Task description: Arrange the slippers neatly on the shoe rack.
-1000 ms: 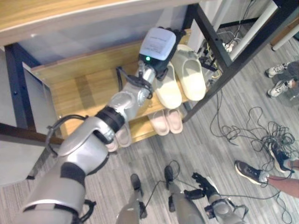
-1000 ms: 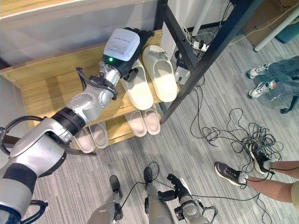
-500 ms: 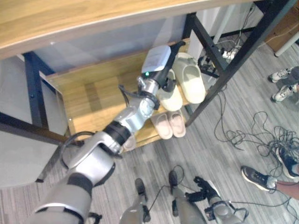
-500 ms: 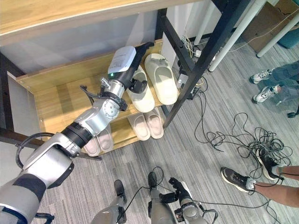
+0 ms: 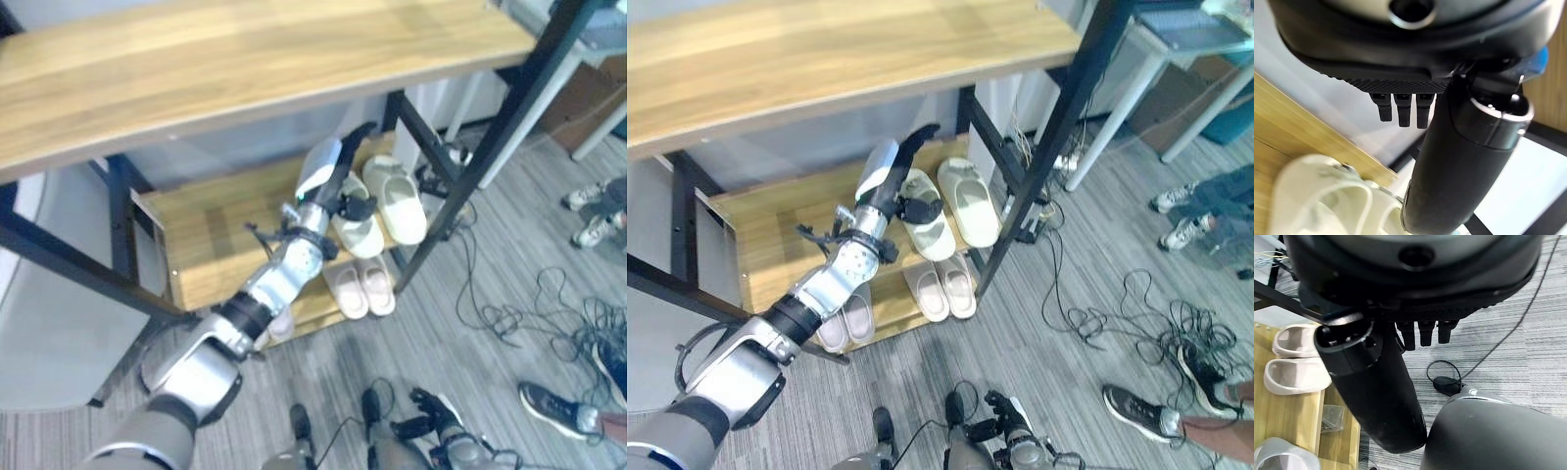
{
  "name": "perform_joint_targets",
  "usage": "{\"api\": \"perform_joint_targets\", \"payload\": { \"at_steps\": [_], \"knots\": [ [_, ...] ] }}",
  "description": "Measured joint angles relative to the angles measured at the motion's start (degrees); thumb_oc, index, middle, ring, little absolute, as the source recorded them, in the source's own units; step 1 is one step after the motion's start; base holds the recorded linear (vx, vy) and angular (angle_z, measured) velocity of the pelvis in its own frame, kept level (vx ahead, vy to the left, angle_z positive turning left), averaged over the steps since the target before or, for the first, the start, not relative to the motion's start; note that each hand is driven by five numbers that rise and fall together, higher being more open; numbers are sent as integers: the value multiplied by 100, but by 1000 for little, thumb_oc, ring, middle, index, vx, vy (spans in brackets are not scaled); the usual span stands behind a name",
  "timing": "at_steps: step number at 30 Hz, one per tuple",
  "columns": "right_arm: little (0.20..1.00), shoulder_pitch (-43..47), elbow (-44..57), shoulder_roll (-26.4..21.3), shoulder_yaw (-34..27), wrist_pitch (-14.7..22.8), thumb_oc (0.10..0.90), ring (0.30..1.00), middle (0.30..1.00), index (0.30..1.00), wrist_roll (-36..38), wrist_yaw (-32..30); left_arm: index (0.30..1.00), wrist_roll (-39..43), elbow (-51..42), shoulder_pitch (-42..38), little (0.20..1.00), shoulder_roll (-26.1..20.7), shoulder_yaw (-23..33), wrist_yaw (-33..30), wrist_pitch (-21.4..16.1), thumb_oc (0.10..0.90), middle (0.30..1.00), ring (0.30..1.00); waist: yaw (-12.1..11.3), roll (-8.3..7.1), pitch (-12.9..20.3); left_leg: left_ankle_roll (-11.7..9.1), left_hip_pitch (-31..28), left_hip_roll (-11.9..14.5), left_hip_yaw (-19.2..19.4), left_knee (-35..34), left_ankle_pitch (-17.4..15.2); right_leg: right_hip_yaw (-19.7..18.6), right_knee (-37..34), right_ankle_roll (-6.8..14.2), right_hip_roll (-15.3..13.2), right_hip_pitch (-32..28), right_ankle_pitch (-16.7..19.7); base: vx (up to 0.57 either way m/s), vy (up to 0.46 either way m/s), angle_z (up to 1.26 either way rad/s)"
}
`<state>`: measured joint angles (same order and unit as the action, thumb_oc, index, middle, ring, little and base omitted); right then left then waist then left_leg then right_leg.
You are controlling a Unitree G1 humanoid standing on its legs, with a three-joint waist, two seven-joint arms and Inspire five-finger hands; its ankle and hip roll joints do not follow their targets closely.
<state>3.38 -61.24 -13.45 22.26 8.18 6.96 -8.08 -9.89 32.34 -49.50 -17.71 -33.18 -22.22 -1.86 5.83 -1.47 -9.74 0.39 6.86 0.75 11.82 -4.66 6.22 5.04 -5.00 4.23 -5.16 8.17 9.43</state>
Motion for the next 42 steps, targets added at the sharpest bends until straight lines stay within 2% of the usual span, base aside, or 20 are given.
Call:
{"api": "perform_joint_targets", "payload": {
  "at_steps": [4, 7, 10, 14, 20, 22, 27, 35, 42],
  "knots": [
    [900, -62, -27, 48, -12, -20, 800, 900, 900, 900, -1, 6, 900, -416, -48, 784, 900, -138, -1, 13, 3, 800, 900, 900, -29, -35, 141, 0, -158, -2, -25, -1, -43, 18, -1, 8, -1, -166, -44, 77, -5, 3],
    [900, -144, -30, 143, -58, -48, 800, 900, 900, 900, -3, -3, 900, -504, 68, 1323, 900, -122, -44, 79, 106, 800, 900, 900, -69, -140, 265, -32, -272, 2, -32, 0, -96, 25, -39, 17, 3, -262, -152, 64, -8, 2],
    [900, -174, -21, 221, -54, -57, 800, 900, 900, 900, -3, -10, 900, -629, 167, 1533, 900, -79, -45, 138, 189, 800, 900, 900, -132, -233, 346, -32, -313, 1, -56, 0, -115, 57, -39, 15, -2, -330, -159, 34, -11, 4],
    [900, -234, -15, 283, -47, -60, 800, 900, 900, 900, -5, -20, 900, -730, 401, 1630, 900, 127, -52, 172, 190, 800, 900, 900, -139, -275, 455, -18, -315, -23, -101, 1, -126, 107, -38, 12, -26, -354, -158, 33, -14, 7],
    [900, -294, 56, 330, -40, -62, 800, 900, 900, 900, -2, -24, 900, -707, 444, 1913, 900, 445, -198, 305, 186, 800, 900, 900, -129, -266, 565, 15, -341, -37, -86, 1, -138, 86, -6, 16, -35, -368, -161, 16, -6, -1],
    [900, -298, 56, 346, -7, -66, 800, 900, 900, 900, 0, -28, 900, -599, 569, 1917, 900, 711, -350, 392, 185, 800, 900, 900, -119, -211, 607, 0, -347, -44, -71, 1, -154, 73, -8, 23, -46, -346, -176, 0, 0, 0],
    [900, -287, 65, 360, 9, -75, 800, 900, 900, 900, 1, -46, 900, -597, 573, 1914, 900, 979, -582, 529, 153, 800, 900, 900, -106, -129, 662, 7, -354, -61, -50, 1, -164, 38, -15, 53, -56, -342, -214, 6, -9, -2],
    [900, -275, 64, 365, 18, -75, 800, 900, 900, 900, 7, -66, 900, -154, 572, 1900, 900, 1118, -755, 532, 145, 800, 900, 900, -42, -93, 684, 18, -379, -66, -21, 2, -171, 12, -7, 49, -57, -350, -206, 5, -5, -1],
    [900, -264, 51, 390, 15, -50, 800, 900, 900, 900, 51, -66, 900, -147, 536, 1851, 900, 1149, -774, 543, 32, 800, 900, 900, 44, -81, 691, 33, -398, -80, 36, 1, -183, -38, -17, 60, -75, -346, -213, 7, -4, -3]
  ]
}}
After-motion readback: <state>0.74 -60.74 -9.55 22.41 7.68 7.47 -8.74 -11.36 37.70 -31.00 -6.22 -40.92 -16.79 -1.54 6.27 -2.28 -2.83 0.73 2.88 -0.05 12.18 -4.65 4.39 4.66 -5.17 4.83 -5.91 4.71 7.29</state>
